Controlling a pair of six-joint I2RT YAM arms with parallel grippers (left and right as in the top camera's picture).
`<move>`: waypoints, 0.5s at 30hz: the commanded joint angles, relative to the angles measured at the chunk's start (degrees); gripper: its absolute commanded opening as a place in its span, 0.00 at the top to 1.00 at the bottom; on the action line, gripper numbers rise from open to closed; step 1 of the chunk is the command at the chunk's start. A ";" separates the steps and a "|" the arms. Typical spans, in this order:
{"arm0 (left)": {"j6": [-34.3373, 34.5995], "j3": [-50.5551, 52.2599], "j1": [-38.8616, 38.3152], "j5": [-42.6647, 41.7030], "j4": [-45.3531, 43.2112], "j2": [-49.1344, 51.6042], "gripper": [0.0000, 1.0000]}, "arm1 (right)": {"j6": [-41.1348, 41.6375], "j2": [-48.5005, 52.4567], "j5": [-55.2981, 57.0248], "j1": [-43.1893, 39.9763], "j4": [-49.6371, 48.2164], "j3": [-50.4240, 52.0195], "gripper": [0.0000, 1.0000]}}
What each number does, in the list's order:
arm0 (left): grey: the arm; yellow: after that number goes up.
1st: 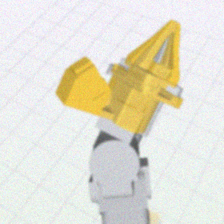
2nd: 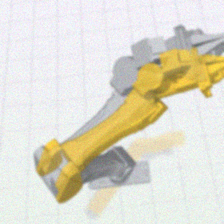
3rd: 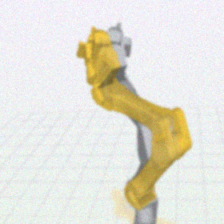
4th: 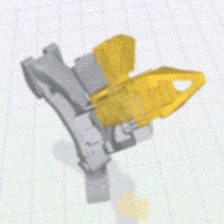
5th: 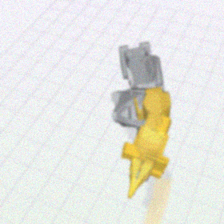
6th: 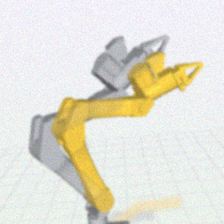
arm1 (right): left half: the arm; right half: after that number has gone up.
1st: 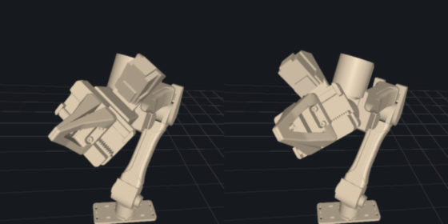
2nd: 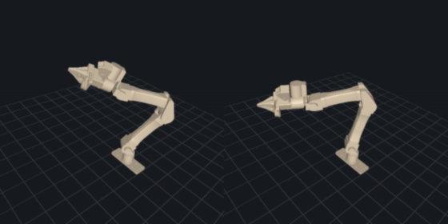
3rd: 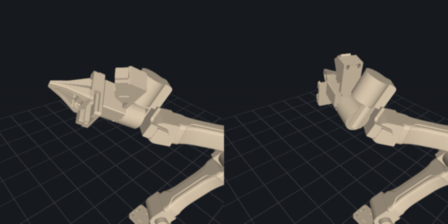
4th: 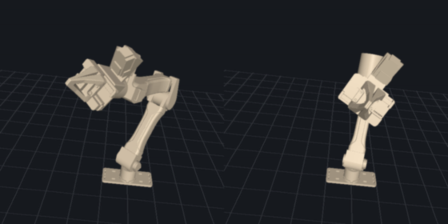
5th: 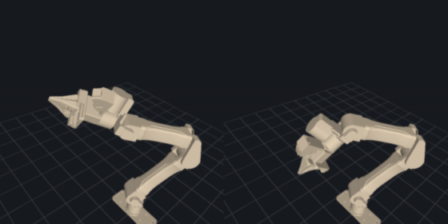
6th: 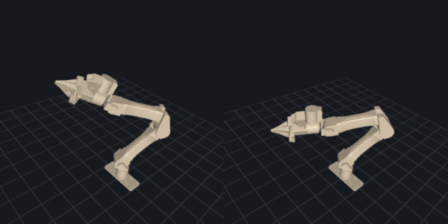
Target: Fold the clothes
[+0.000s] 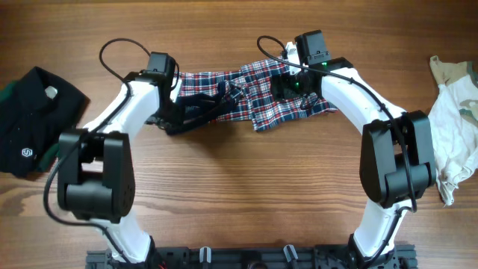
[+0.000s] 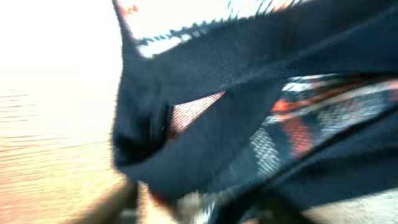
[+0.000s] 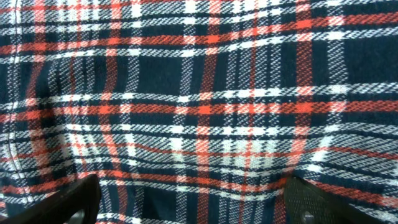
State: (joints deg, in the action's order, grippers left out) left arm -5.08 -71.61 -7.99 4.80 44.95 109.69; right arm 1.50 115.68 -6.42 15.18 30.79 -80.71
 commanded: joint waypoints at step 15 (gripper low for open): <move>2.78 8.72 -0.04 -5.35 -4.96 -3.78 0.59 | 0.02 1.22 -0.87 0.17 -1.25 0.48 0.05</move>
State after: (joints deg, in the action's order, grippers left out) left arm -2.31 -63.05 -7.99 -1.37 40.91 106.21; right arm 1.50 115.68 -6.42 15.18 30.11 -80.71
